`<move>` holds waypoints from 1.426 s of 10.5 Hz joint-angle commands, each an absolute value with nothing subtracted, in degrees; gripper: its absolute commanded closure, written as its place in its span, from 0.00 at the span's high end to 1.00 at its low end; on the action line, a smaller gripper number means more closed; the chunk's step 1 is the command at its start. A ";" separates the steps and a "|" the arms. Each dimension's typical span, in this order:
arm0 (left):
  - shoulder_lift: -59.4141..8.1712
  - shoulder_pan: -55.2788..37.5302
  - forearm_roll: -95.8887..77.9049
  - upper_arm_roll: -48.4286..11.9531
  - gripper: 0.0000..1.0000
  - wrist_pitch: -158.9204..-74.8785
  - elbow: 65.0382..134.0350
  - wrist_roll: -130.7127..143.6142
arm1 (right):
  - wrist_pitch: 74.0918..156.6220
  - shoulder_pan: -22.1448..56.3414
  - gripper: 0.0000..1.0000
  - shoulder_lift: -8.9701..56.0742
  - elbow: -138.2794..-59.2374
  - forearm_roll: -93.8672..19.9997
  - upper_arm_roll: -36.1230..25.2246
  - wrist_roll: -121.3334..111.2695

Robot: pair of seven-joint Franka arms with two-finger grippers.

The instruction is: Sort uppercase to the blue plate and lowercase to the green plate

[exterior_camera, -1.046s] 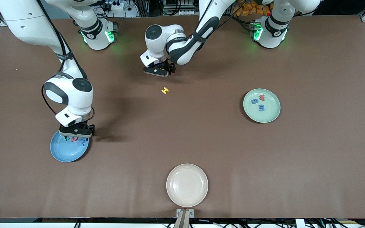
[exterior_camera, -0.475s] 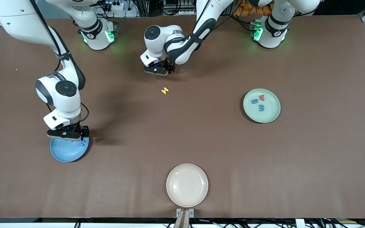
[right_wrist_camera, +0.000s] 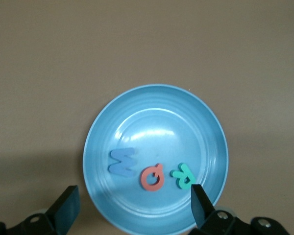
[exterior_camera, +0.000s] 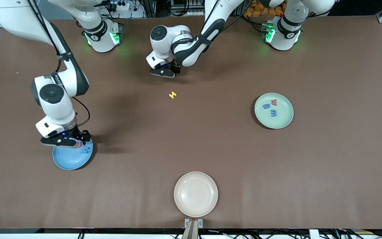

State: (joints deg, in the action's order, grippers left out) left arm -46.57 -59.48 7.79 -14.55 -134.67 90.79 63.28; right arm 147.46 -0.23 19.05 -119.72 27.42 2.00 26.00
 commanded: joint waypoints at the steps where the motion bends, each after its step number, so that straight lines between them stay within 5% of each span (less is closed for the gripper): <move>1: -47.29 -59.77 6.86 -14.50 0.62 -133.86 90.52 64.25 | 141.97 -2.02 1.00 15.48 -120.06 12.82 3.25 12.72; 4: -47.72 -59.77 6.86 -14.50 0.54 -133.86 90.70 64.25 | 131.78 -2.81 1.00 14.68 -115.85 0.02 2.03 0.11; 15: -47.46 -59.77 6.68 -15.38 0.39 -132.55 92.02 63.81 | 113.56 -2.64 1.00 11.25 -110.57 -12.31 -2.29 -0.88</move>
